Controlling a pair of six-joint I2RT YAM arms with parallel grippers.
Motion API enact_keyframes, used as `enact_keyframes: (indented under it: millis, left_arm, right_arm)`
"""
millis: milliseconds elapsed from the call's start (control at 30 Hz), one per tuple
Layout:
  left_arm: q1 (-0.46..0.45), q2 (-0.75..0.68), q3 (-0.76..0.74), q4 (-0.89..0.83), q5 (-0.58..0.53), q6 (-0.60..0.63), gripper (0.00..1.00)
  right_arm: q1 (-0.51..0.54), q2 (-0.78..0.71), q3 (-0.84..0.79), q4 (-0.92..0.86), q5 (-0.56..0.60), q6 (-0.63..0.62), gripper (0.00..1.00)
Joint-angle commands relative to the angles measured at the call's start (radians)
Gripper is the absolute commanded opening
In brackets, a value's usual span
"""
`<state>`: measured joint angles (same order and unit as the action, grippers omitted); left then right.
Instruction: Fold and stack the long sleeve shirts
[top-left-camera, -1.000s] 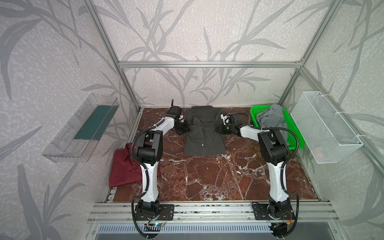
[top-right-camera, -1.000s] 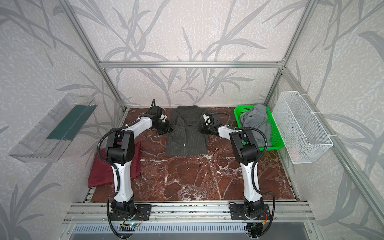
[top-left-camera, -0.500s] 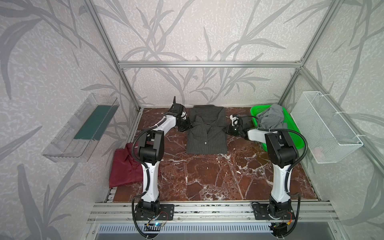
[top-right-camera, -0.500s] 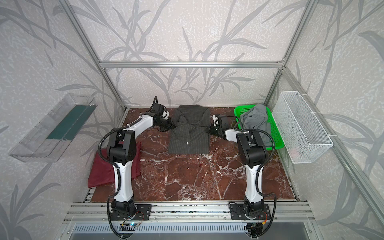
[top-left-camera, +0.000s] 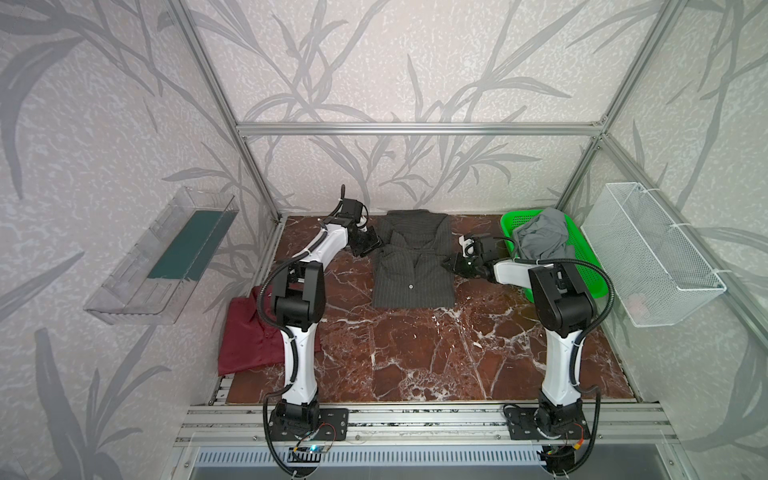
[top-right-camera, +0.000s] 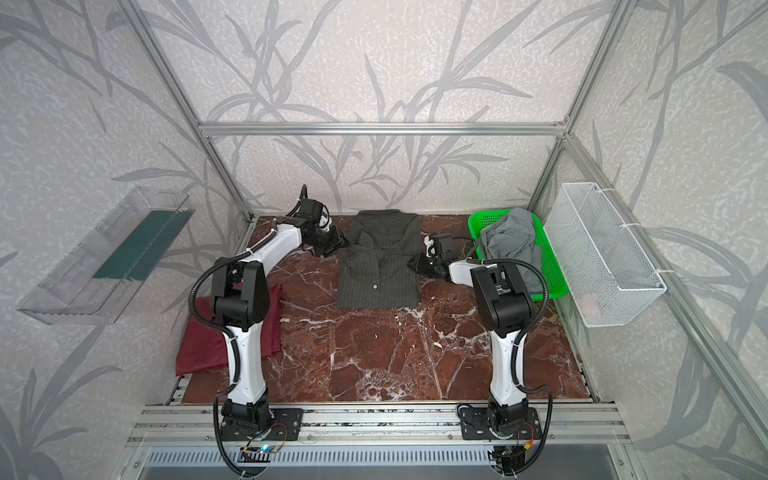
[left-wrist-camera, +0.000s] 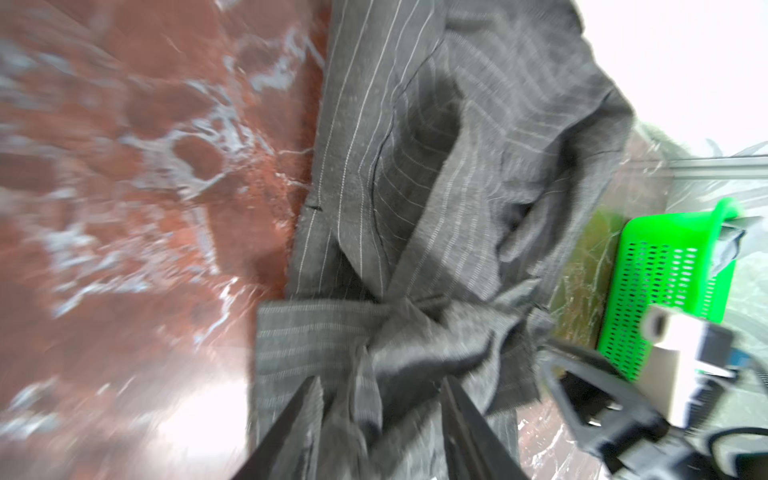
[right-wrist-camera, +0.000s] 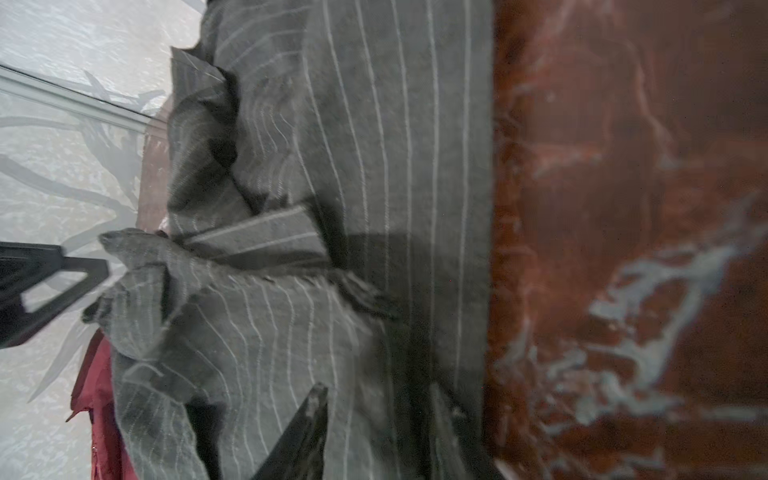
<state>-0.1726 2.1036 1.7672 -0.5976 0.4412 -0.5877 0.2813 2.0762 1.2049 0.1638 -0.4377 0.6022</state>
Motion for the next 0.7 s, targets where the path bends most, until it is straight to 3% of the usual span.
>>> enact_keyframes:
  millis: [0, 133, 467, 667]
  left_arm:
    - [0.005, -0.141, -0.082, -0.021, -0.053, -0.030, 0.50]
    - [0.020, -0.277, -0.233, -0.005, -0.106, -0.091, 0.51]
    - [0.149, -0.579, -0.571, 0.014, -0.085, -0.228, 0.55]
    - [0.170, -0.673, -0.631, -0.060, -0.086, -0.148, 0.56]
  right_arm:
    - [0.024, -0.067, -0.052, -0.083, 0.045, 0.007, 0.40]
    - [0.078, -0.143, -0.144, -0.118, 0.095, -0.003, 0.40]
    - [0.297, -0.287, -0.338, -0.185, 0.168, 0.090, 0.41]
    - [0.490, -0.364, -0.424, -0.167, 0.218, 0.222, 0.41]
